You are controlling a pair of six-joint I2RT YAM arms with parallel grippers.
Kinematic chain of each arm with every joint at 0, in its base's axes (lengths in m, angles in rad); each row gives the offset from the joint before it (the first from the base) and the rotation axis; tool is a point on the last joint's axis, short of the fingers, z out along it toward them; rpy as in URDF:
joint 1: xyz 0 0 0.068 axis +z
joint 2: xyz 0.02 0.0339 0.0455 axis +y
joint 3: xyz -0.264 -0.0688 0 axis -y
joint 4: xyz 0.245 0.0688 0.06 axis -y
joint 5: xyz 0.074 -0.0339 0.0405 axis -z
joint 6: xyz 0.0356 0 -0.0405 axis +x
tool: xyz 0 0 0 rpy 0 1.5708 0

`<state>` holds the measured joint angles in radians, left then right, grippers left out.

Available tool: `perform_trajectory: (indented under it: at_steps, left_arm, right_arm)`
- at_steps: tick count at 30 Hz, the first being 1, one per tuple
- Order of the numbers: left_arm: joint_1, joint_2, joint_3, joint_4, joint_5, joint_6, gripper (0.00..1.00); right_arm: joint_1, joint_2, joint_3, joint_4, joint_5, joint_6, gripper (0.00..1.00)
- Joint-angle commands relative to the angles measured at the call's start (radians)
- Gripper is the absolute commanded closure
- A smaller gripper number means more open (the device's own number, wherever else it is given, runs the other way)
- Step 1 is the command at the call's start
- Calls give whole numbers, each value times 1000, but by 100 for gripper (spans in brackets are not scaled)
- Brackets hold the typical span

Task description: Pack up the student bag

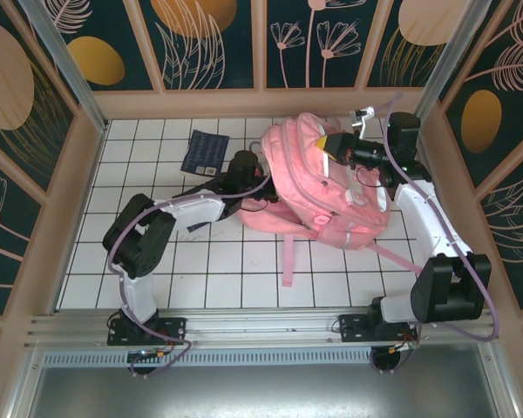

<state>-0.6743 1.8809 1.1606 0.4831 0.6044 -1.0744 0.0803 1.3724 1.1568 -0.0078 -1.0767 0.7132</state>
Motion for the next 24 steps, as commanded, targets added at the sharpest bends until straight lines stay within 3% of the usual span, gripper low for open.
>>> perform_trajectory:
  at_steps: [1,14,24]
  left_arm:
    - [31,-104,-39,-34,-24,59,1]
    - [96,-319,-157,-219,-119,167,2]
    - [164,-480,-219,-345,-252,241,1]
  right_arm:
    - [-4,-50,57,61,30,-59,100]
    - [-6,-52,57,-78,155,-182,100]
    - [66,-52,177,-348,515,-403,100]
